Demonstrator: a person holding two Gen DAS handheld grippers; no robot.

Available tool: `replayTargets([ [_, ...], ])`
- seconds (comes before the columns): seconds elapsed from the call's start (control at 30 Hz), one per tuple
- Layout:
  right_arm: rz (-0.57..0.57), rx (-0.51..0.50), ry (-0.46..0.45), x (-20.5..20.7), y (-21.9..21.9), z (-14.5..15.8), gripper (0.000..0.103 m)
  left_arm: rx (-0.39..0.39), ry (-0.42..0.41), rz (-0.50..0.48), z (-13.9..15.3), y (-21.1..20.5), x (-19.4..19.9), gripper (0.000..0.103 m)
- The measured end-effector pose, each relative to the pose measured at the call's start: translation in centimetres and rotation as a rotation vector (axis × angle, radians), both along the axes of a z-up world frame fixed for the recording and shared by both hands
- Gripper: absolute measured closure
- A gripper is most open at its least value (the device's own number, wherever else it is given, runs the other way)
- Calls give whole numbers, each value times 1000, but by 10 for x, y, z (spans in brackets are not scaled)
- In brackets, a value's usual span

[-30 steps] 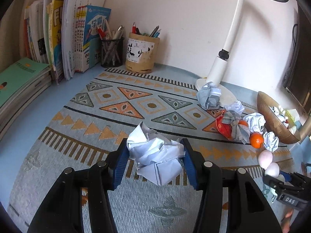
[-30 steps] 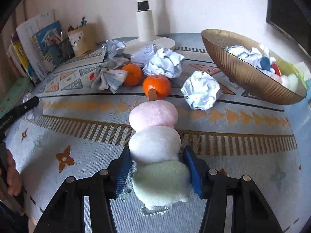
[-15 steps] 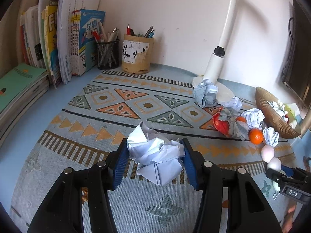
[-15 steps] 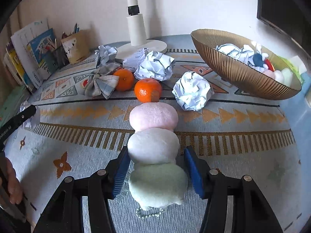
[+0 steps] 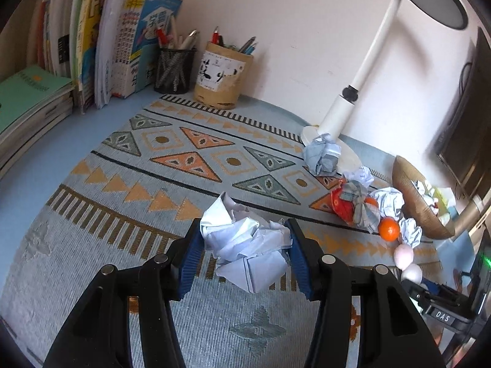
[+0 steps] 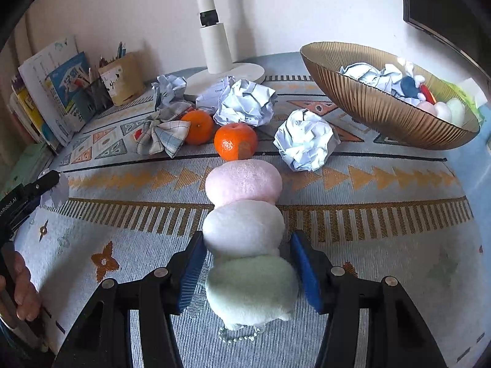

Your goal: Organize objects

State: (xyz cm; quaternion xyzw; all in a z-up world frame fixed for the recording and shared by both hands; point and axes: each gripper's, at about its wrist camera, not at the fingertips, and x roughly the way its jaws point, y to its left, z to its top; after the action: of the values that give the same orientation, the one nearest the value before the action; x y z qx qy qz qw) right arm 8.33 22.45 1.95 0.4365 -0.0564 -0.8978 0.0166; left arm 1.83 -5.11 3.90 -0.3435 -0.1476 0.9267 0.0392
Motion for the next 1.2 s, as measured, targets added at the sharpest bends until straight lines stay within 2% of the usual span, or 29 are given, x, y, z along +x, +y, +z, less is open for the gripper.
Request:
replayTargets([
  [0.13, 2, -5, 1, 0, 1, 0, 48, -21, 3, -12, 1, 5, 0, 53],
  [0.47, 10, 4, 0, 1, -3, 0, 48, -7, 5, -14, 1, 0, 0, 53],
  [0.73, 15, 3, 1, 0, -1, 0, 47, -70, 23, -35, 3, 10, 2, 53],
  [1.2, 37, 17, 0, -1, -6, 1, 47, -101, 38, -51, 4, 14, 2, 51],
])
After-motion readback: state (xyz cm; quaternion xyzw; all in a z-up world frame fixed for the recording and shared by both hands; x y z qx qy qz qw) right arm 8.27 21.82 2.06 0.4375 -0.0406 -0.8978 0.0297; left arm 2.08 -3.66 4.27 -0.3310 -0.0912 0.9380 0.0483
